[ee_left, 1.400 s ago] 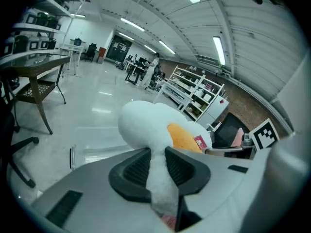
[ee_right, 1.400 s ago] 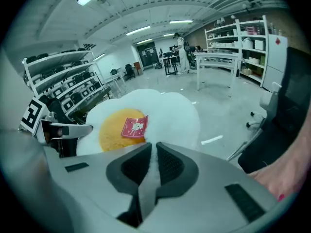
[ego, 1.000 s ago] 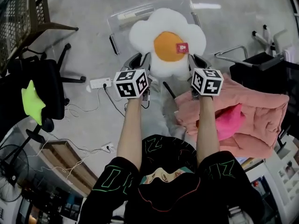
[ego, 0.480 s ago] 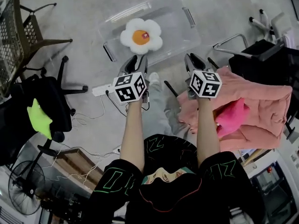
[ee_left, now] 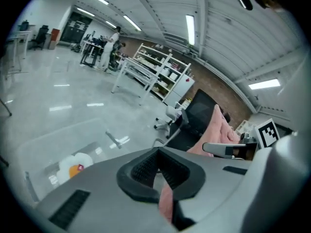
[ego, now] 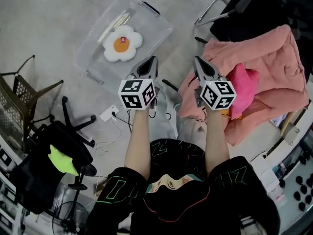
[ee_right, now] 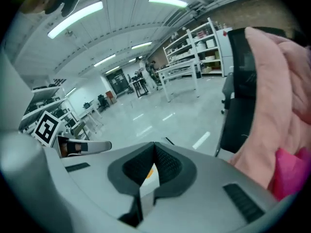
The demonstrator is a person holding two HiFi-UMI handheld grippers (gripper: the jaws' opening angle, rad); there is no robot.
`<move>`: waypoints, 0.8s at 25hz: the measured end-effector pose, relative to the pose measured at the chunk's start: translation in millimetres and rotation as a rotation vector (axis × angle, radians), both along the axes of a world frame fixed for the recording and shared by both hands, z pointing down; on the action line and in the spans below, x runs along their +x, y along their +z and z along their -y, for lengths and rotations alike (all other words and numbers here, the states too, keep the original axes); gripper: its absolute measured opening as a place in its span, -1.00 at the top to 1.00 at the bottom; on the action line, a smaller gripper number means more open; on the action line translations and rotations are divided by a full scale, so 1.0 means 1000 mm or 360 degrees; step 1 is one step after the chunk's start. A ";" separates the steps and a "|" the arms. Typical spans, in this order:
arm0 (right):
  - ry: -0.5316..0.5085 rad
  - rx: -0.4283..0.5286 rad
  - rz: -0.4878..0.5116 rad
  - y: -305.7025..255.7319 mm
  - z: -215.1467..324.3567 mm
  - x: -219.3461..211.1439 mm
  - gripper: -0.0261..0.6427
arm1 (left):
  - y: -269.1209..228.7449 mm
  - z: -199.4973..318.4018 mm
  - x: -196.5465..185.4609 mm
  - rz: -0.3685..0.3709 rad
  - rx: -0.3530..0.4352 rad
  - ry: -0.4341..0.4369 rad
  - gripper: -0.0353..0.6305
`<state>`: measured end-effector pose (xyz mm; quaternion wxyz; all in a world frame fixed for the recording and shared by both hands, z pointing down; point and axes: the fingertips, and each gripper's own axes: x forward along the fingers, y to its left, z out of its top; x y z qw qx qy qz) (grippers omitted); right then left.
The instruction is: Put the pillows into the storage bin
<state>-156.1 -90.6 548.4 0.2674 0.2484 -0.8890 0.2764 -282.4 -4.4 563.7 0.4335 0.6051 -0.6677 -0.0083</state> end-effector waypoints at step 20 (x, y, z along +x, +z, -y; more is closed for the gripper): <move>0.0948 -0.0026 -0.0093 0.011 0.045 0.395 0.81 | 0.002 0.120 0.380 -0.0074 -0.0056 0.0957 0.90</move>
